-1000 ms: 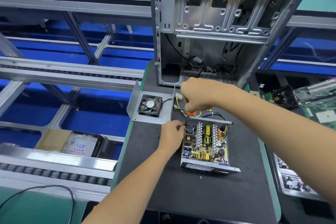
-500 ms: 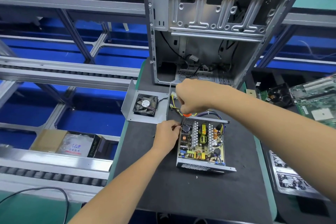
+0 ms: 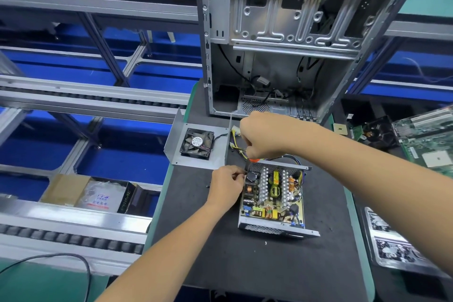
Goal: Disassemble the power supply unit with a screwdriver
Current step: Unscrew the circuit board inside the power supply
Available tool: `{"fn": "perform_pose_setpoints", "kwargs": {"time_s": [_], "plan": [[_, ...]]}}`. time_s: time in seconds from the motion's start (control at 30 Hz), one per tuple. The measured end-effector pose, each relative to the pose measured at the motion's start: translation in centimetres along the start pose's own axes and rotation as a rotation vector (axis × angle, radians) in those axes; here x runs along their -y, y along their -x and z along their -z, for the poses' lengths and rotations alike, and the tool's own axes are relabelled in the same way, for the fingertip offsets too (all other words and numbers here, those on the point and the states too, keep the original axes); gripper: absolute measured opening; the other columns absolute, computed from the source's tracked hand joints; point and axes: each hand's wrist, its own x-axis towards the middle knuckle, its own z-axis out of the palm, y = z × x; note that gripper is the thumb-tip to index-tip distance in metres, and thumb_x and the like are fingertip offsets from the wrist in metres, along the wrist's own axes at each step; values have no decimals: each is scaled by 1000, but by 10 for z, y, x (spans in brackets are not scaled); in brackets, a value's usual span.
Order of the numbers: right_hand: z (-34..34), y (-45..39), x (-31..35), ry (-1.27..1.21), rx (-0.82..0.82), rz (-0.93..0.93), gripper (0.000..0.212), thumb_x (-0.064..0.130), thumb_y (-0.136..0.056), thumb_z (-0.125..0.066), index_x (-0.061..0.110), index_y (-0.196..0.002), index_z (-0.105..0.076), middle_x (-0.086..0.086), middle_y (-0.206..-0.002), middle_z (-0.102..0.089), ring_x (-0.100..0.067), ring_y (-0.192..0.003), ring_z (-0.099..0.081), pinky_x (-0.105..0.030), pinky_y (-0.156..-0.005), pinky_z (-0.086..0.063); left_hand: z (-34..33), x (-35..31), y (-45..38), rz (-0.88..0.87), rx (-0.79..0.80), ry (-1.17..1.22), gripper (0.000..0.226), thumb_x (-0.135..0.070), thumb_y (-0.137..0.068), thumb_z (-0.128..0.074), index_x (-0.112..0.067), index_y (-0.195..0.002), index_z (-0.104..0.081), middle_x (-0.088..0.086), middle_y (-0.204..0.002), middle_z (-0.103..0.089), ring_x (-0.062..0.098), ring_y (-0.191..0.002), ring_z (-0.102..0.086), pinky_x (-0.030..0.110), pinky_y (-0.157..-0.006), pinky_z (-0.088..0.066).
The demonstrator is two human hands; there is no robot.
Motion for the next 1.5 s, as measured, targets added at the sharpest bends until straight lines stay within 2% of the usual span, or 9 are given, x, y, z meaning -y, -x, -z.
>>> {"fn": "perform_pose_setpoints", "kwargs": {"time_s": [0.3, 0.57, 0.73, 0.87, 1.03, 1.17, 1.33, 1.47, 1.5], "plan": [[-4, 2, -4, -64, -6, -16, 43, 12, -71, -62, 14, -47, -26, -4, -45, -24, -22, -48, -27, -24, -42, -21, -2, 2, 1, -64, -7, -38, 18, -11, -90, -60, -9, -102, -73, 4, -99, -70, 13, -91, -63, 24, -85, -50], [-7, 4, -3, -96, -21, -28, 42, 10, -72, -61, 14, -49, -26, -4, -45, -24, -22, -51, -29, -24, -43, -21, -6, 1, -2, -94, -16, -114, 17, -11, -90, -59, -7, -99, -72, 6, -97, -69, 18, -89, -63, 33, -82, -51], [-5, 4, -5, -106, 10, -48, 44, 11, -73, -64, 13, -47, -29, -1, -40, -20, -21, -44, -23, -21, -40, -17, -6, 0, -2, -82, -13, -128, 17, -11, -90, -58, -7, -99, -71, 6, -98, -68, 18, -89, -62, 34, -83, -52], [-4, 3, -6, -123, 38, -80, 44, 12, -75, -66, 14, -46, -33, 0, -39, -24, -19, -43, -24, -22, -40, -21, -6, 1, -1, -77, -7, -133, 16, -11, -90, -58, -7, -98, -71, 6, -98, -68, 18, -89, -62, 35, -83, -51], [-1, 3, 5, -17, 27, 5, 40, 7, -73, -60, 13, -53, -26, -3, -49, -26, -21, -46, -27, -24, -45, -24, -6, -1, -1, -80, -7, -125, 17, -10, -90, -57, -7, -99, -71, 6, -97, -69, 17, -88, -62, 31, -82, -51], [-1, 1, 25, 130, 75, 162, 41, 12, -79, -65, 15, -60, -29, -1, -63, -33, -15, -51, -38, -26, -43, -31, -5, 1, 1, -77, -14, -107, 14, -9, -88, -58, -11, -94, -70, -3, -84, -64, 10, -77, -56, 23, -71, -44], [12, -3, 20, 131, 112, 173, 36, 2, -72, -59, 13, -53, -30, -3, -55, -31, -21, -49, -32, -29, -48, -30, -4, 2, -2, -50, 29, -73, 15, -9, -88, -59, -9, -96, -71, 3, -96, -69, 15, -87, -63, 28, -82, -51], [7, 1, 11, 120, 150, 146, 24, 4, -71, -59, 18, -56, -46, -1, -60, -51, -23, -61, -50, -28, -51, -39, -5, 3, 1, -26, 14, -31, 16, -7, -90, -55, -12, -93, -70, -2, -87, -68, 8, -80, -60, 3, -66, -40], [7, 2, 8, 122, 162, 154, 21, 4, -71, -59, 19, -59, -51, 1, -63, -54, -22, -63, -52, -26, -51, -40, -4, 1, 2, -15, 7, -18, 18, -5, -90, -53, -12, -93, -70, -3, -85, -67, 7, -78, -58, 1, -64, -38]]}}
